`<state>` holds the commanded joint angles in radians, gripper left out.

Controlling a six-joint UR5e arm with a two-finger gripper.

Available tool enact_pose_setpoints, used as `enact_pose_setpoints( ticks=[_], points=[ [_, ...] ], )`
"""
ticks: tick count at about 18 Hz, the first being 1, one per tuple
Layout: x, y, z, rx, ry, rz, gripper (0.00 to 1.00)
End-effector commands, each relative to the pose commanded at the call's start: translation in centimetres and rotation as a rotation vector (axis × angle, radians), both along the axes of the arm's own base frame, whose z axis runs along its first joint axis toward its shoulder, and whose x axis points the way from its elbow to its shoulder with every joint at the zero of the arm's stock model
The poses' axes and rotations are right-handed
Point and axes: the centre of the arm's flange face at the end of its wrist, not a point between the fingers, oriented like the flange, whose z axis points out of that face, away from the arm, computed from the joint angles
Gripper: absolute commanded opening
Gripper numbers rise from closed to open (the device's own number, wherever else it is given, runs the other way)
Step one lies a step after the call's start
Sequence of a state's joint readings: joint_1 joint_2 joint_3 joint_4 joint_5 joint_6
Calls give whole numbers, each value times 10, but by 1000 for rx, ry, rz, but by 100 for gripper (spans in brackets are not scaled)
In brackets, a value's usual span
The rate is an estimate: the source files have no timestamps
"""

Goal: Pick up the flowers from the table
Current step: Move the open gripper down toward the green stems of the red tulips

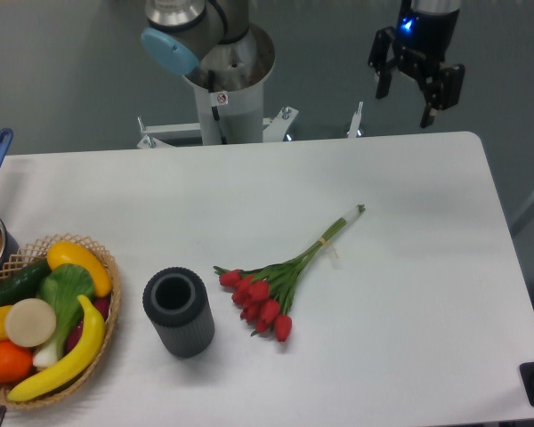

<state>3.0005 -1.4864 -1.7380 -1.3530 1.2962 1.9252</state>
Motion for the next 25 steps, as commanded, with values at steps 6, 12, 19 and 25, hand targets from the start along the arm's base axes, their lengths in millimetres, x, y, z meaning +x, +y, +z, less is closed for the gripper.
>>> enact_pose_setpoints(
  ticks=[6,12,19,25],
  points=[
    [3,3,-1,-10,-2,8,100],
    [14,35,-13,15,-77,176,100],
    [22,76,-40,39,-141,359,100],
    [28,107,-63,34,-195,426,100]
  ],
)
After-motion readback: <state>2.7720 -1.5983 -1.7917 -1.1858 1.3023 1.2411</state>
